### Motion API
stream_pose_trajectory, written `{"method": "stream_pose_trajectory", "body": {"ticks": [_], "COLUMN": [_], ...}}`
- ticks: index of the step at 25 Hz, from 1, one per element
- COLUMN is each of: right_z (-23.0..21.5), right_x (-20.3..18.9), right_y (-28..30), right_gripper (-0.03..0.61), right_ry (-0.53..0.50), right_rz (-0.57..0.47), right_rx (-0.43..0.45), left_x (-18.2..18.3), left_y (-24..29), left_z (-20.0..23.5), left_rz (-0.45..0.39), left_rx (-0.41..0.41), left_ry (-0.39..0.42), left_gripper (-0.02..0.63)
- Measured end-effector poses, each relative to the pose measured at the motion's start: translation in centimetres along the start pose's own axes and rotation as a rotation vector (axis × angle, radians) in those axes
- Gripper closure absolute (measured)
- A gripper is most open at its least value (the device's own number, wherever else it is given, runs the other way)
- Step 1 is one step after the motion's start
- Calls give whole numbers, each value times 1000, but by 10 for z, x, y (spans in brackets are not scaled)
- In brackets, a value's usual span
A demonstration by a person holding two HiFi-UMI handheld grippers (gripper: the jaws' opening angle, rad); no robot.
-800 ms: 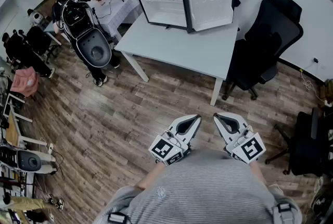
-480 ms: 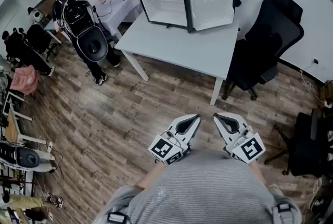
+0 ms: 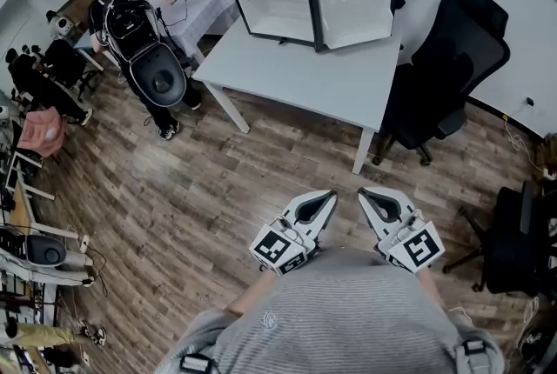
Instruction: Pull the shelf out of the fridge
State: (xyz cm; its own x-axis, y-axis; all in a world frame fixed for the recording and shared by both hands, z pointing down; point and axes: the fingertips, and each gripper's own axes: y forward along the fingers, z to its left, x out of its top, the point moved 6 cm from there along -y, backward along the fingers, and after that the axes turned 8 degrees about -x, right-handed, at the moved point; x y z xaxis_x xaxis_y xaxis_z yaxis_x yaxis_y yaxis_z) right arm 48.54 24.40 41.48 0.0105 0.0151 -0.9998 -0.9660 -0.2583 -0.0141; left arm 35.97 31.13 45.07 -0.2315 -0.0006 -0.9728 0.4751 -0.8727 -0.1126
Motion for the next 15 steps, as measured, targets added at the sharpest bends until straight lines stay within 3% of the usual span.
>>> {"method": "stream_pose_trajectory", "body": {"ticks": [6, 15], "right_z": [-3, -3], "right_x": [6, 1], "right_y": [-6, -5], "right_gripper": [565, 565], "right_ry": [67, 38], "right_rz": [-64, -45], "right_rx": [7, 7], "left_x": [-2, -3], "left_y": [1, 2], "left_z": [-4, -5], "left_rz": [-6, -1], "left_rx": [-1, 4], "left_ry": [5, 3], "left_gripper": [603, 603]}}
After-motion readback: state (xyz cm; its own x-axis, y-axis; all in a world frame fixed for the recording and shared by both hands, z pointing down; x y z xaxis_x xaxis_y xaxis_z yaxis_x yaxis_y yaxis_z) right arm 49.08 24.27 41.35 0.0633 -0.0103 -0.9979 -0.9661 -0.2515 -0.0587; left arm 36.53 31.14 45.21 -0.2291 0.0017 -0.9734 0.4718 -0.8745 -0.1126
